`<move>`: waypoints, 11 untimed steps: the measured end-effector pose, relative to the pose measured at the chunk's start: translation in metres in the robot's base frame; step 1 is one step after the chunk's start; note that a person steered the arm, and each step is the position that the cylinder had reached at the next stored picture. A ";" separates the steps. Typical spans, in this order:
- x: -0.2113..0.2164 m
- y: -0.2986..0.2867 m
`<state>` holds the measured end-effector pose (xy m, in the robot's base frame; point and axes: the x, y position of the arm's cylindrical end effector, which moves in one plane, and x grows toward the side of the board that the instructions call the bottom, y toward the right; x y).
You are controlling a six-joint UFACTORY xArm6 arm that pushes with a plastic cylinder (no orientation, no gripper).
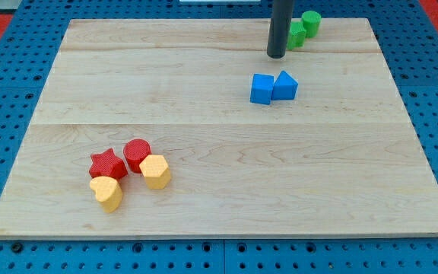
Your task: Point your arm towards green circle
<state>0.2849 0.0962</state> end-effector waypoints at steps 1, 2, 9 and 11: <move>0.000 0.000; -0.005 0.001; -0.092 0.106; -0.089 0.060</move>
